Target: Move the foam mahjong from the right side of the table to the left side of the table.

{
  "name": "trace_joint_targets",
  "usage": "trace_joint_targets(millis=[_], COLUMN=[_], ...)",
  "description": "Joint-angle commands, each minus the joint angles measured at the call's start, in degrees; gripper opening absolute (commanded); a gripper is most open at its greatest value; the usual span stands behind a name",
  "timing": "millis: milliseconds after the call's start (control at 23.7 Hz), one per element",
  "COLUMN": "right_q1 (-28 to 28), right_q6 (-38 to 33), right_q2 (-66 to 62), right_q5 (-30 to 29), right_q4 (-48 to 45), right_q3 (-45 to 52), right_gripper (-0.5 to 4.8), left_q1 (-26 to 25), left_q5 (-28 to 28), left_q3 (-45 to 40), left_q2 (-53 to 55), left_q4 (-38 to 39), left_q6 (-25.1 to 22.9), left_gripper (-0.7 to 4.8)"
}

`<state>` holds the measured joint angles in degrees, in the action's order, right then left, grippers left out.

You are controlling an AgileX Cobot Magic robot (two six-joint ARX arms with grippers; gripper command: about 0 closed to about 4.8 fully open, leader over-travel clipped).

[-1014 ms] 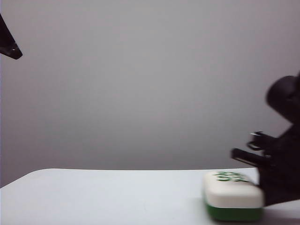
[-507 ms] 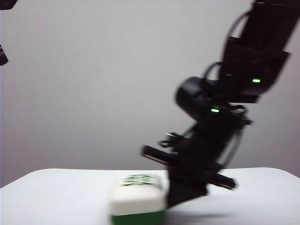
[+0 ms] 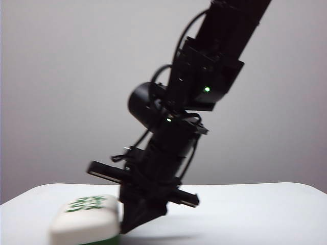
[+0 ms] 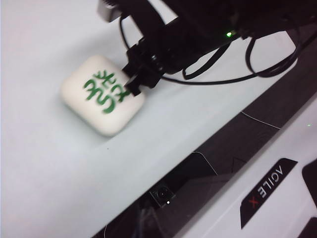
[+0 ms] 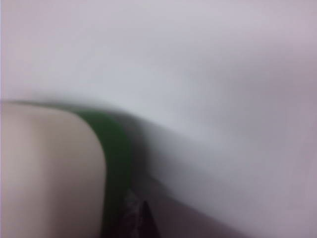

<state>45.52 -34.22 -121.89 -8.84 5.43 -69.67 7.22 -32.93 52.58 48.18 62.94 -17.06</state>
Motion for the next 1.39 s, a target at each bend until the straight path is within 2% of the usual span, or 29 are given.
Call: trace_joint_targets(millis=[42,338,803,972,1098,1310,1394], right_q1=[1.70,3.74,5.70,5.90,6.38,7.13,7.08], right_q6=[-1.25,-4.96,-11.67,-11.72,-12.48,-12.26,-11.10], right_q2=[0.39,0.63,-0.11,-1.81,-5.18,-6.88,-6.86], right_q5=[-0.31,-5.51,-6.67,-6.91,-9.11,-8.37,-4.90], right_q4=[1.90,5.25,-0.22,0.33,1.53,3.30,6.49], right_q3=[-1.81,-3.13,-3.34,-6.10,-11.67,-14.40,-14.40], right_gripper=[-0.05,-0.05,-0.05,-0.05,-0.05,-0.05,-0.05], left_q1=[-0.02,-0.04,-0.02,-0.02,-0.02,-0.02,-0.02], left_q5=[0.85,1.25,1.22,1.22,1.20,1.20,1.29], left_q3=[0.17,0.17,0.17,0.17,0.17,0.17,0.17], left_q2=[-1.64,-3.39,-3.39,-3.39,-3.39,-3.41,-3.78], left_q4=[1.44,3.34,2.99,3.08,3.72,4.15,5.01], left_q6=[0.15,0.15,0.15,0.15,0.15,0.15,0.13], left_gripper=[-0.05,-0.05,-0.05,-0.05,-0.05,-0.05,-0.05])
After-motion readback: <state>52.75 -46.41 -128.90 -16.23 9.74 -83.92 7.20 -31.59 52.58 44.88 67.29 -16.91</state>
